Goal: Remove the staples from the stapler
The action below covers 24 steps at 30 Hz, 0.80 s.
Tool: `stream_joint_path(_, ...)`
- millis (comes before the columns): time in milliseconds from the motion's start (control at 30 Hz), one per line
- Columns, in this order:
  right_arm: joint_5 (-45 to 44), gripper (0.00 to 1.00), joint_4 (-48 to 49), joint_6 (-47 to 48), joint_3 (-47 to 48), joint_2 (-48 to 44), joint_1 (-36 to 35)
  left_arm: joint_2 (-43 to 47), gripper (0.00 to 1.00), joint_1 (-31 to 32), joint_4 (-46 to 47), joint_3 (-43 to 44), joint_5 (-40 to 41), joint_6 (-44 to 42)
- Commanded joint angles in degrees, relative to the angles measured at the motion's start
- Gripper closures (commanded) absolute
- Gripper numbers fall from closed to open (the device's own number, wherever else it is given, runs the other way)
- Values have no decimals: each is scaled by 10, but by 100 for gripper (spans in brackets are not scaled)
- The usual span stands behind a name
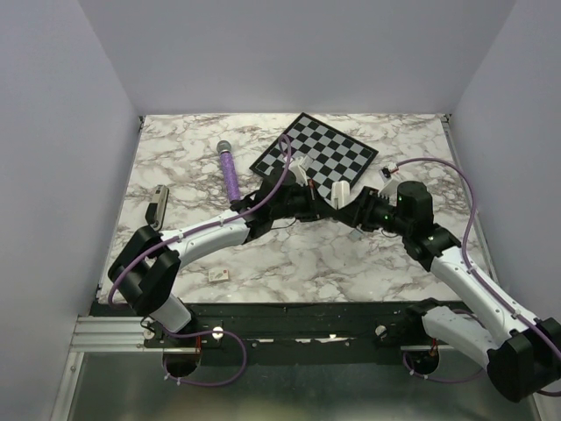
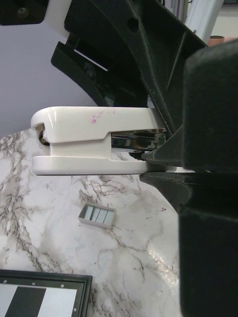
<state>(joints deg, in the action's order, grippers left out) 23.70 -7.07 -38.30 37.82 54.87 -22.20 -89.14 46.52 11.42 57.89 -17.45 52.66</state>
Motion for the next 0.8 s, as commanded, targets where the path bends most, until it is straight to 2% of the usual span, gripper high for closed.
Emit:
stream_joint_path(0,-42,41,-33,21,-6,-14,-5,30,100,1,3,-2,56,8)
stream_joint_path(100,-47,43,-40,25,-9,-15,-5,31,100,1,-2,-5,67,9)
stream_joint_path(233,-55,59,-43,36,-11,-19,-5,30,100,1,-2,-5,73,15)
stream_joint_path(267,-56,60,-43,38,-11,-19,-5,27,100,1,-1,-4,72,15)
stream_joint_path(300,-58,60,-41,39,-11,-18,-5,27,100,1,0,-4,67,17)
stream_joint_path(367,-55,50,-28,40,-15,-19,-5,24,100,1,1,-3,63,22)
stream_joint_path(433,-53,43,-22,39,-20,-16,-5,22,100,1,4,-2,57,27)
stream_joint_path(500,-52,43,-15,41,-21,-13,-6,22,100,1,4,-1,55,28)
stream_joint_path(600,-56,52,-9,45,-21,-11,-5,24,100,1,-3,1,56,25)
stream_joint_path(633,-58,60,-8,47,-20,-13,-6,25,100,1,-3,0,59,24)
stream_joint_path(700,-67,67,-4,51,-20,-22,-6,27,100,1,-8,-1,64,18)
stream_joint_path(733,-74,76,-5,54,-19,-27,-6,27,100,1,-12,-1,66,13)
stream_joint_path(767,-84,79,-14,56,-12,-34,-6,27,100,1,-19,0,76,-9)
